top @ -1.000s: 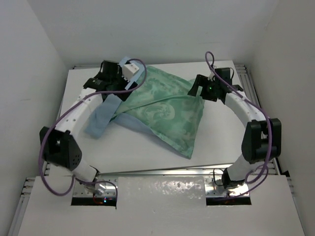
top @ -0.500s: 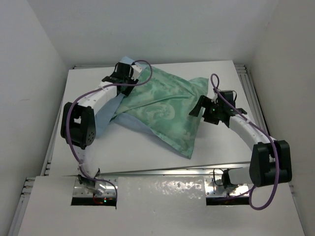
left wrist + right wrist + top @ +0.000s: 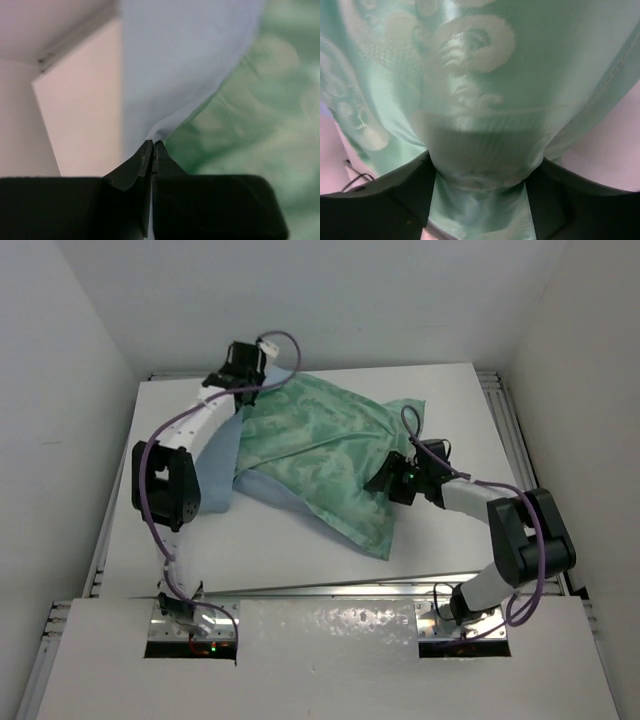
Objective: Put the pillow into the pillowcase
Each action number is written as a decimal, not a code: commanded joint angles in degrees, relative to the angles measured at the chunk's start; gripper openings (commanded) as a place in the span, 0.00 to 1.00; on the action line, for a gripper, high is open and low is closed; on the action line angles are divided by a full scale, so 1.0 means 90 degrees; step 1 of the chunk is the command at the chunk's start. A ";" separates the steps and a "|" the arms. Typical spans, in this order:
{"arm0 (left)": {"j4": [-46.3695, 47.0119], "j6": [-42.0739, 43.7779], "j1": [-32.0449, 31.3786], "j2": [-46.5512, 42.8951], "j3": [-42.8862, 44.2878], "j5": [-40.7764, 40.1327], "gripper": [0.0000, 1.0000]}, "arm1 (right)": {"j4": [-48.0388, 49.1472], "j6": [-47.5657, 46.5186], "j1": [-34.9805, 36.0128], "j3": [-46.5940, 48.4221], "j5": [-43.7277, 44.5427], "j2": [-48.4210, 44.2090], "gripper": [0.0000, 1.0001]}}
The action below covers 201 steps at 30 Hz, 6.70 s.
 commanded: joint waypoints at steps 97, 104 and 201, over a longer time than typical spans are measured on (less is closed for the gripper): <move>-0.2472 0.0469 0.0591 -0.3847 -0.4690 0.2543 0.81 | -0.2037 0.1166 -0.3231 -0.2364 0.3127 -0.4000 0.01; -0.2013 0.0801 0.0016 -0.3749 -0.5327 0.2044 0.80 | -0.1969 0.1205 -0.3231 -0.2374 0.3009 -0.3970 0.07; -0.2167 -0.1385 0.1457 0.0063 0.1871 0.1401 0.94 | -0.3226 -0.1676 -0.2322 0.4180 0.2489 0.0241 0.99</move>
